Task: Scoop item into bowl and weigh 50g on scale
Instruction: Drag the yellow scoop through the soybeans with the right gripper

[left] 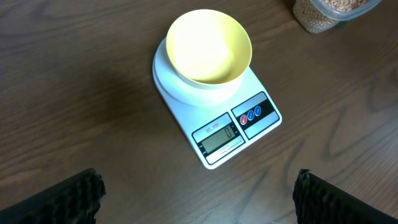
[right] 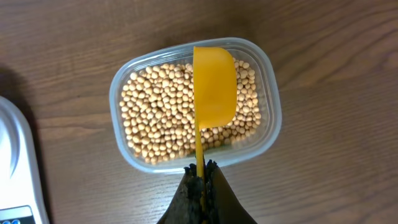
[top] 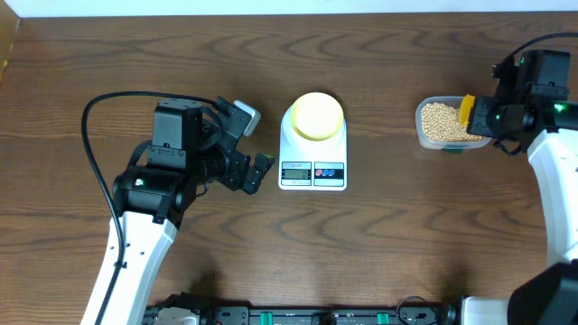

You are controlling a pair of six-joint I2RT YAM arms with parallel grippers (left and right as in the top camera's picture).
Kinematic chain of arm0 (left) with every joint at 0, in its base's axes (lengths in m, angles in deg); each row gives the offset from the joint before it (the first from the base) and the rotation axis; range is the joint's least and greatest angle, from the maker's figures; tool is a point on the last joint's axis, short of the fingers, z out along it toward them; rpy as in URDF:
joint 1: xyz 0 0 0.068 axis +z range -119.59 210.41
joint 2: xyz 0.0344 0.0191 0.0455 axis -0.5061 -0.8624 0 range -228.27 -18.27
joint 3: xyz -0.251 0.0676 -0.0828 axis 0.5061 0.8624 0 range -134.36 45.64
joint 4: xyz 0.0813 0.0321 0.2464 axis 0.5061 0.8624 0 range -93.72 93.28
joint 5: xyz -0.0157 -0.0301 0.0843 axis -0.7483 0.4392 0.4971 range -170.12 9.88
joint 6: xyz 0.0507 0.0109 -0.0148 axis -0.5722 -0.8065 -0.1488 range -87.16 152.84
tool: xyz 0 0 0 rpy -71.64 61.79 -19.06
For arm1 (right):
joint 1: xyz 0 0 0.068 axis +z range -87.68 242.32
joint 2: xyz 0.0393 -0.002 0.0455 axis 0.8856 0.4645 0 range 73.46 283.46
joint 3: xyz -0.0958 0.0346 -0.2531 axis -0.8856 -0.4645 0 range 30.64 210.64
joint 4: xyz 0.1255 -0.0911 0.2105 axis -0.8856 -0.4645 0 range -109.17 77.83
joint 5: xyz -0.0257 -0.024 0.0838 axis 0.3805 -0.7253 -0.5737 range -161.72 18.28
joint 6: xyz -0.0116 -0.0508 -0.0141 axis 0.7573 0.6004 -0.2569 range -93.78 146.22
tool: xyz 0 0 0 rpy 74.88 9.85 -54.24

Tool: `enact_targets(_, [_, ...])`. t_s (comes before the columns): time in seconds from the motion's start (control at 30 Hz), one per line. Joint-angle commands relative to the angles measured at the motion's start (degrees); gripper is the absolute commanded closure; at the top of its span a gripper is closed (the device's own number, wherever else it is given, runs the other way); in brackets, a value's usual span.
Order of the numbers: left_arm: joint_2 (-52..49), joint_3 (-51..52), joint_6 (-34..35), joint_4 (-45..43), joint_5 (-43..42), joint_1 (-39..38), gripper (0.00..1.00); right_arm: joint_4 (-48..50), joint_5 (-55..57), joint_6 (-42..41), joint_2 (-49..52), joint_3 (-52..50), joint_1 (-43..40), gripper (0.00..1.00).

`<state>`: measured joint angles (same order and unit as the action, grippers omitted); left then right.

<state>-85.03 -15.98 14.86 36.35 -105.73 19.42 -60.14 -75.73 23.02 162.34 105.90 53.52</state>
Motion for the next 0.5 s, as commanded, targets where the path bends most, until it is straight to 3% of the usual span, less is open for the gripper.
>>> enact_targets(0.0, [-0.2, -0.3, 0.3, 0.0, -0.7, 0.0, 0.0, 0.4, 0.7, 0.7, 3.1, -0.4, -0.2, 0.99])
enact_targets(0.2, [-0.2, -0.3, 0.3, 0.0, -0.7, 0.0, 0.0, 0.5, 0.6, 0.7, 7.2, -0.4, -0.2, 0.99])
enact_targets(0.47, [-0.2, -0.3, 0.3, 0.0, -0.7, 0.0, 0.0, -0.3, -9.1, 2.0, 9.2, -0.4, -0.2, 0.99])
